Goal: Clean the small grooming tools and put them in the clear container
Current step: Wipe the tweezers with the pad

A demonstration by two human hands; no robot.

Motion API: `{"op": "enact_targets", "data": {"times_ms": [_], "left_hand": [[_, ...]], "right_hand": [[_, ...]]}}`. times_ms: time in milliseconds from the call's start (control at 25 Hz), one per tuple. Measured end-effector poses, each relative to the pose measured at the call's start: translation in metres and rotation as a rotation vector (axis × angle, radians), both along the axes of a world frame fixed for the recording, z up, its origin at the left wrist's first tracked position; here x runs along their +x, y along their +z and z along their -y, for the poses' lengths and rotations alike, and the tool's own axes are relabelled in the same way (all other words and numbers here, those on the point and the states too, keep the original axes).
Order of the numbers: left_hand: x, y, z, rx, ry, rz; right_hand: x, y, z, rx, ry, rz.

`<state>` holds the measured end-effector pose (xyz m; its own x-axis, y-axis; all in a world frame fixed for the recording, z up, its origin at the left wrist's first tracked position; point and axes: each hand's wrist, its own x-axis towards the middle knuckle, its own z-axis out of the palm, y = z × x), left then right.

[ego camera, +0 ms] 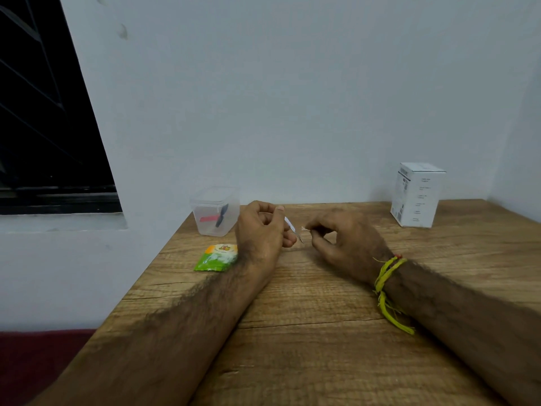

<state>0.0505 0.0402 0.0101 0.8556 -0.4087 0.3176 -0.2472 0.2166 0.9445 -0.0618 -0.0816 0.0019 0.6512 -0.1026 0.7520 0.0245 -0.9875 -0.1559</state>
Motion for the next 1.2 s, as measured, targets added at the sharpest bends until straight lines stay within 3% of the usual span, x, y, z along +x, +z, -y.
{"op": "enact_targets", "data": {"times_ms": [320, 480, 720, 880, 1000, 1200], "left_hand": [[-0.009, 0.012, -0.008, 0.0, -0.011, -0.002], [-0.005, 0.014, -0.005, 0.023, -0.023, 0.048], [0.018, 0.028, -0.015, 0.079, 0.245, 0.205], [0.053, 0.044, -0.042, 0.252, 0.544, 0.298], [0.073, 0.042, -0.052, 0.374, 0.694, 0.262], [0.083, 0.04, -0.046, 0.532, 0.703, 0.156]], "right_hand": [[0.004, 0.005, 0.004, 0.049, -0.137, 0.076], [0.022, 0.023, -0.013, 0.001, -0.16, -0.036], [0.086, 0.058, -0.016, 0.127, -0.247, 0.057], [0.103, 0.03, -0.026, 0.214, -0.216, 0.163], [0.1, 0.008, -0.019, 0.065, -0.191, 0.089], [0.091, 0.008, -0.008, 0.135, -0.214, 0.201]]}}
